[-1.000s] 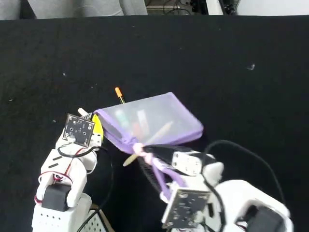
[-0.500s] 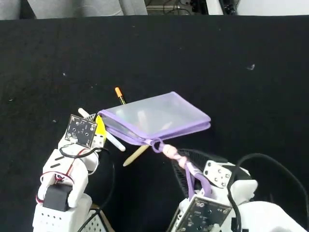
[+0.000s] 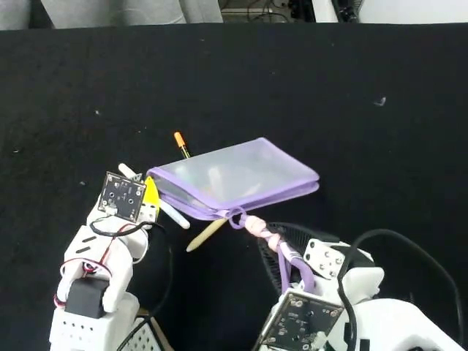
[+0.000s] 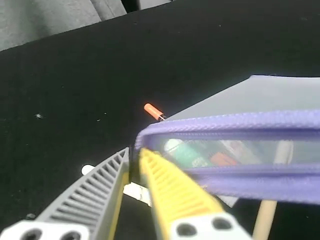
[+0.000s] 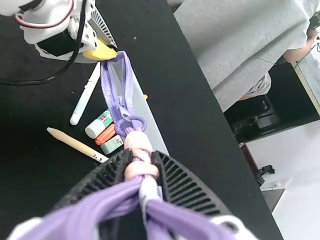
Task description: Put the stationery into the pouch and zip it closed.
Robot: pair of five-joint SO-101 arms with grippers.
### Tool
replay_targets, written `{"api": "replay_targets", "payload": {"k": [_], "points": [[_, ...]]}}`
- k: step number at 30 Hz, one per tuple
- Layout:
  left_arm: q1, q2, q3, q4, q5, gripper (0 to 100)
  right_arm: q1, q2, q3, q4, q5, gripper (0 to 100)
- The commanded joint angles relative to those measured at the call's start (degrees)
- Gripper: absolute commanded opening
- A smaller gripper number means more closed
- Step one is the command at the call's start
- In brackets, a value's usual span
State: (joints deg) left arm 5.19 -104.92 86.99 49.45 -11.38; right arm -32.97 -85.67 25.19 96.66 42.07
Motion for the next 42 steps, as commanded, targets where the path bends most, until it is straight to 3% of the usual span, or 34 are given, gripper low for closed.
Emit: {"api": "replay_targets", "payload": {"k": [1,5,14,20,27,32,39,42], "points": [[3.12,0.35,0.66,-0.35,-0.62,19,-0.44,-0.48,-0.4,-1.58,0.53,1.1],[7.87,0.35,3.56,-0.79,-0.62,29,-0.44,-0.57,-0.4,-1.58,0.53,1.1],[9.45,0.35,6.99,-9.05,-0.26,26,-0.44,-0.66,-0.48,-1.58,0.53,1.1],[9.98,0.44,7.43,-13.45,8.09,26,-0.44,-1.19,-0.48,-1.58,0.62,1.1],[16.92,0.44,4.26,-13.27,13.8,26,-0.44,-8.48,-0.48,-1.58,2.73,1.1],[22.11,0.44,0.48,-8.97,14.24,26,-0.62,-7.34,-0.48,-1.49,2.73,1.1],[22.64,0.44,0.92,-8.53,17.14,28,-0.79,-7.43,-0.75,-0.18,3.96,1.1],[19.74,0.44,1.01,-8.53,17.58,31,-1.67,-7.43,-4.18,2.9,5.36,1.1]]}}
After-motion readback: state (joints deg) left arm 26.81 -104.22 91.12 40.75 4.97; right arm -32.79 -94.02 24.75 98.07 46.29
